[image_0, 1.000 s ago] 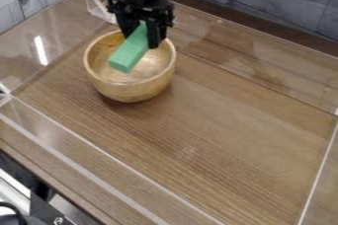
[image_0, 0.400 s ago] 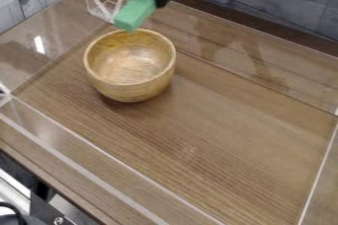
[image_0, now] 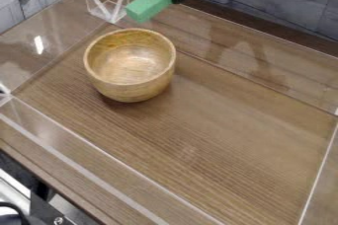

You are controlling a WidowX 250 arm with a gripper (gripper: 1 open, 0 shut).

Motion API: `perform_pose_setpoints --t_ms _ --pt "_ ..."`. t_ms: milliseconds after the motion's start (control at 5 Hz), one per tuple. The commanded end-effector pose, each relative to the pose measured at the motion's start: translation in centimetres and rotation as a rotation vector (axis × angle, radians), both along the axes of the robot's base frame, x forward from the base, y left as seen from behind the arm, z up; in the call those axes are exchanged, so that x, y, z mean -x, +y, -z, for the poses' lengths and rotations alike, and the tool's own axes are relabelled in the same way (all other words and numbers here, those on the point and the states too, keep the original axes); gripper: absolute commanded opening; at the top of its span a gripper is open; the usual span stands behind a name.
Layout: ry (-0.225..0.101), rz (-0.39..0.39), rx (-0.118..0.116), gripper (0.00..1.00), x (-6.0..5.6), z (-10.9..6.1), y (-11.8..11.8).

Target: Move green object from inside the wooden bowl to the table next to it

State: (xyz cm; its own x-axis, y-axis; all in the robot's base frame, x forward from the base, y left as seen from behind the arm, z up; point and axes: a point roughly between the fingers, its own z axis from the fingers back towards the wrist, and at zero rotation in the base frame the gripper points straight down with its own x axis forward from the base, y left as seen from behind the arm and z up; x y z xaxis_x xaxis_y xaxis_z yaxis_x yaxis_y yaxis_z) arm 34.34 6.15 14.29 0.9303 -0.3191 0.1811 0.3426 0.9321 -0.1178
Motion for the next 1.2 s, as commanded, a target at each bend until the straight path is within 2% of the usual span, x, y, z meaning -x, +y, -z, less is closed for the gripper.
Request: perform_pose_setpoints --t_ms 0,200,400,600,1000 --pt "-0.046 0.036 -0.021 0.00 -0.7 -1.3 -2.2" --pt "-0.017 0.042 -0.025 0.00 -1.0 0.1 -4.1" --pt "0.000 -0.037 -0.030 0.00 -1.8 2.8 -4.4" --pt "0.005 -0.106 -0.025 0.00 -2.6 4.7 -3.7" --pt "0.000 -0.146 -0.023 0.00 -2.9 7.6 -3.3"
